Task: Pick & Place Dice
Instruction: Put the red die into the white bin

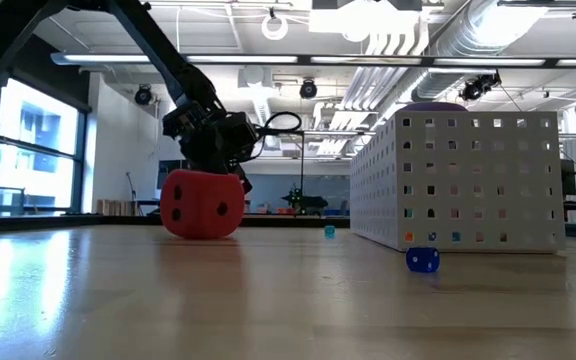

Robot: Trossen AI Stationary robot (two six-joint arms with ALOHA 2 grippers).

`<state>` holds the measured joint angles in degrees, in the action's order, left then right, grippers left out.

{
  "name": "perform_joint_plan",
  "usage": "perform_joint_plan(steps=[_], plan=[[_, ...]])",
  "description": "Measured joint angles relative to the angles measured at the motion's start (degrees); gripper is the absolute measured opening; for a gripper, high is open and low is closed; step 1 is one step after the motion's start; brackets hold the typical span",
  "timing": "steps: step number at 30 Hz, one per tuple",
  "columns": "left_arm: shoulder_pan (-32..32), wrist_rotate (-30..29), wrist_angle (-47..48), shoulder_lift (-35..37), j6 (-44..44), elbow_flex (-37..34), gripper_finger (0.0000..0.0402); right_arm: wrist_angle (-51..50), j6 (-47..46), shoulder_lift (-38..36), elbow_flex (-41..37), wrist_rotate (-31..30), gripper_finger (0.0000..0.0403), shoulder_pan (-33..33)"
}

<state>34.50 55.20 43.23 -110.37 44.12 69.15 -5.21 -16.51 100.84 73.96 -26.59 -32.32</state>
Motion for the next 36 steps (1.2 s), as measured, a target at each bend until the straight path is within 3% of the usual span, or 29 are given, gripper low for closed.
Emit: perform_joint_plan(steps=[9, 16, 19, 26, 30, 36], plan=[[-0.7, -0.3, 6.8, 3.1, 5.7, -0.2, 0.0147, 0.4, 0.0, 0.0, 0.0, 0.0, 0.0112, 0.0], [-3.6, -0.6, 6.9, 10.4, 3.5, -0.2, 0.0142, 2.4, 0.4, 0.0, 0.0, -0.1, 0.0112, -0.9], [-5.3, -1.7, 6.7, 14.7, 0.8, 0.2, 0.0142, 6.3, 4.9, 0.0, 0.0, -0.6, 0.0112, -3.1], [-12.6, -3.5, 1.1, 22.0, -10.7, 4.8, 0.0142, 9.9, 13.4, -2.0, 0.0, -12.9, 0.0112, -9.6], [-18.0, -7.5, -4.8, 22.2, -18.1, 8.6, 0.0142, 12.0, 16.2, -2.2, 0.0, -17.3, 0.0112, -12.0], [-22.8, -8.5, -17.8, 22.2, -24.6, 10.7, 0.0142, 18.4, 23.0, -2.3, 0.0, -22.1, 0.0112, -15.9]])
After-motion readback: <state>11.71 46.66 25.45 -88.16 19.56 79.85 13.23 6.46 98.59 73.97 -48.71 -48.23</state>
